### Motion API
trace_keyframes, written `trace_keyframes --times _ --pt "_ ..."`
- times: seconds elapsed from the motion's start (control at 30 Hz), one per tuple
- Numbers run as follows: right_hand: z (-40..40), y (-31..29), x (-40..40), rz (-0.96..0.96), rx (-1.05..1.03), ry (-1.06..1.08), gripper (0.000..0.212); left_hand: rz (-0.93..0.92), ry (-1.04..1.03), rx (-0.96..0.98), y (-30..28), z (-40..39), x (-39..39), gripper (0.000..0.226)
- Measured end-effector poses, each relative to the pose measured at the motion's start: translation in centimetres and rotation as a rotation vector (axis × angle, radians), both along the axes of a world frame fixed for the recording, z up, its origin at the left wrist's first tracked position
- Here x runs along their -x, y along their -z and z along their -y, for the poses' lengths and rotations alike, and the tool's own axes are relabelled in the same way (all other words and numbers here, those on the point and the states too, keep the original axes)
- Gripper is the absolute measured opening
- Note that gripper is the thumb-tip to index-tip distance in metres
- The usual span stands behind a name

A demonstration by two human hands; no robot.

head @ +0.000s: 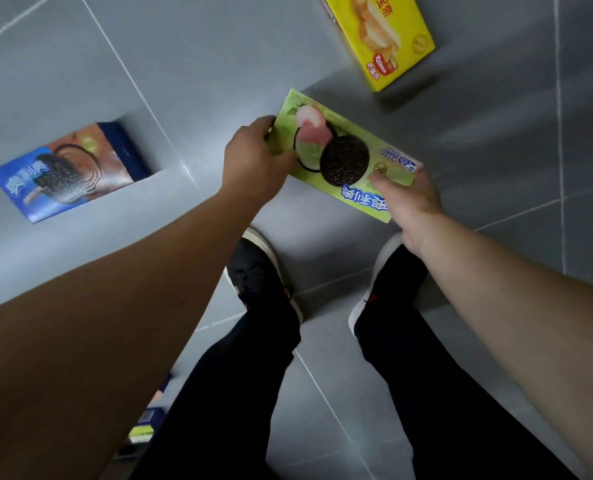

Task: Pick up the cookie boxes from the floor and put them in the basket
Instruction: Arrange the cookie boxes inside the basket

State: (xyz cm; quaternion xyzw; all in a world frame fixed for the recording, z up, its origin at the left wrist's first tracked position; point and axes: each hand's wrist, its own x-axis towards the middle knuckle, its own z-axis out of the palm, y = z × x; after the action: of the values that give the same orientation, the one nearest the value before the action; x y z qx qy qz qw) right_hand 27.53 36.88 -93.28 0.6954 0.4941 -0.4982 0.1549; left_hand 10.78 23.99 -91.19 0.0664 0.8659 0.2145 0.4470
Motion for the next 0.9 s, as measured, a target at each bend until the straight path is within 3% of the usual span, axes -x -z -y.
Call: trace_keyframes --times 0.17,0.3,0.33,0.47,0.57,0.67,0.77,0.83,0.9 --pt "-2.0 -10.2 -1.2 -0.044 0.012 -0.054 0.039 0.068 -0.274 -0.052 -10.1 0.3 -1.4 0.035" --pt "-4.3 -19.6 -1.7 -0.078 0.036 -0.153 0.013 0.159 -0.483 -0.139 -19.7 0.1 -1.7 0.033" --pt "-4.8 -21.8 -1.2 -0.084 0.019 -0.179 0.016 0.192 -0.498 -0.166 -22.0 -0.1 -1.7 0.037" --pt "-7.0 -34.0 -1.2 -0.076 -0.082 -0.369 0.063 0.298 -0.508 -0.246 -34.2 -1.1 -1.8 0.045" --pt "-6.4 -42.8 -2.0 -0.067 -0.315 -0.681 0.068 0.289 -0.542 -0.215 -42.2 -1.4 -2.5 0.034" --pt "-4.9 -50.5 -2.7 -0.184 -0.576 -0.999 0.078 0.286 -0.587 -0.178 -48.4 -1.4 -3.3 0.035" --pt "-3.0 -56.2 -3.8 -0.163 -0.627 -1.272 0.088 0.349 -0.612 -0.162 -54.1 -1.1 -4.0 0.04" --pt "-1.2 -58.6 -4.9 -0.117 -0.713 -1.348 0.086 0.385 -0.59 -0.152 -57.7 -0.7 -4.6 0.035" --pt "0.6 -61.3 -6.2 -0.093 -0.825 -1.321 0.07 0.391 -0.474 -0.131 -61.0 0.1 -5.0 0.025"
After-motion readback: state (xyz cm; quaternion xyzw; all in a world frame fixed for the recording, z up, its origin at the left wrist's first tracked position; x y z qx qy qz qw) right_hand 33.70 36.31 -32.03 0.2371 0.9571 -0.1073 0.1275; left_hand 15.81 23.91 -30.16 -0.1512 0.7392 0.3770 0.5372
